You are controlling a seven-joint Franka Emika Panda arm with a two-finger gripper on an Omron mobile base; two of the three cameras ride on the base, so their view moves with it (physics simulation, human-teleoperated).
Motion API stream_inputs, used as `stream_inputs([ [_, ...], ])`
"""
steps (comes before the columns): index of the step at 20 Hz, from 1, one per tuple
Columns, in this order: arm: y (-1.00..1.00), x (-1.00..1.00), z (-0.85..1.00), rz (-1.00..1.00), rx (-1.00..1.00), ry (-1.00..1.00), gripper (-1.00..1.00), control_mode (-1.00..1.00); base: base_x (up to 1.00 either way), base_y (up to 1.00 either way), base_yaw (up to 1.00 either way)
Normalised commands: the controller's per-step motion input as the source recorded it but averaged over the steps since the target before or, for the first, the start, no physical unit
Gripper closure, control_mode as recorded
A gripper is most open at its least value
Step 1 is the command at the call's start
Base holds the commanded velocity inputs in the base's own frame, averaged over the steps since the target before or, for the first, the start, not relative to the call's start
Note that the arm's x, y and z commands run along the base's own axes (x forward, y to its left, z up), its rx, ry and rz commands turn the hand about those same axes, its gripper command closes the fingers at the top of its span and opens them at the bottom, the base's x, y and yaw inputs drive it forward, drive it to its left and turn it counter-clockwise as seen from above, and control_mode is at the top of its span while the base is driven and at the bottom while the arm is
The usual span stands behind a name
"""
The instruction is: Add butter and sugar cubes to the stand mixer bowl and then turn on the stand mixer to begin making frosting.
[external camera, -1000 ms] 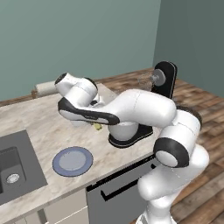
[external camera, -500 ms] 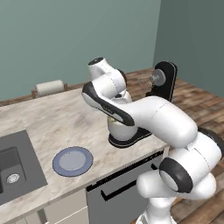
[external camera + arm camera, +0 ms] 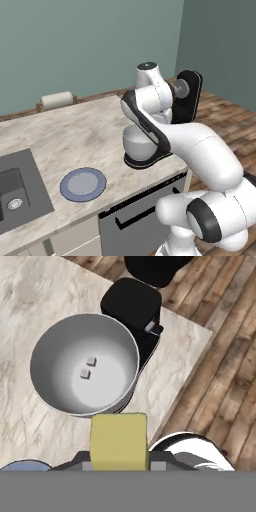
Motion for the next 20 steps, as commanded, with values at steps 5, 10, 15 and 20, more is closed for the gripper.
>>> stream_inputs([
  [5,-0.09,0.31,0.0,-0.09,0.01,-0.13,1.0,-1.0,0.0,0.0,0.0],
  [10,0.0,0.4,0.0,-0.06,0.0,-0.06,1.0,-1.0,0.0,0.0,0.0],
  [15,-0.09,0.36,0.0,-0.01,0.02,0.01,1.0,-1.0,0.0,0.0,0.0],
  [20,-0.05,0.25,-0.09,0.0,0.0,0.07,1.0,-1.0,0.0,0.0,0.0],
])
